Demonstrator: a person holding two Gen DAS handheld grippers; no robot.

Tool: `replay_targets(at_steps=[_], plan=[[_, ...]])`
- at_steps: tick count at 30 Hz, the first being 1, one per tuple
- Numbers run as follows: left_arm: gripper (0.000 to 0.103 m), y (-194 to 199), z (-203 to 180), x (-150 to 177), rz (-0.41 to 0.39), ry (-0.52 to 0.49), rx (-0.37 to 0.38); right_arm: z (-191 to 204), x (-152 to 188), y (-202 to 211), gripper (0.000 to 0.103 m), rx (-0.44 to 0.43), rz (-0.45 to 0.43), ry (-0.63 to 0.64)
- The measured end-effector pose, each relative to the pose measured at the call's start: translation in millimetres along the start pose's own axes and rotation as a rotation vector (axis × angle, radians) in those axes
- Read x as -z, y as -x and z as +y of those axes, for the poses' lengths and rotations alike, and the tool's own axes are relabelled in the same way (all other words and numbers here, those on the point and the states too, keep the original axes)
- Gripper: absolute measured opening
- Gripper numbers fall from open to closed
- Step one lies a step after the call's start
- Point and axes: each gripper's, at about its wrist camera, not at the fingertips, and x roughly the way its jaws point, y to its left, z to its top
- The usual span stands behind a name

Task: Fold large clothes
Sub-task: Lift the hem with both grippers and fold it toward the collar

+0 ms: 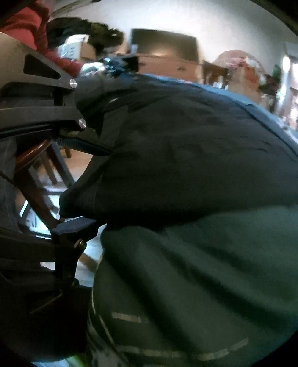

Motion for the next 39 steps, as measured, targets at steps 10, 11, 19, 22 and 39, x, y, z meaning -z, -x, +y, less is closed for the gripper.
replay_targets(at_steps=[10,11,19,22,39], plan=[[0.021,3,-3,1,0.002,-0.034,-0.036,18,6,9,0.044,0.008,-0.049,0.033],[0.020,3,-5,2,0.000,-0.044,-0.049,20,6,10,0.037,0.010,-0.060,0.036],[0.005,33,-63,-7,-0.152,-0.110,0.011,77,16,74,0.013,-0.127,-0.273,0.086],[0.005,40,-79,-19,-0.201,-0.118,0.065,92,7,92,0.013,-0.161,-0.321,0.098],[0.011,-25,-96,-279,-0.277,-0.112,-0.045,119,-342,112,0.015,-0.111,-0.389,0.105]])
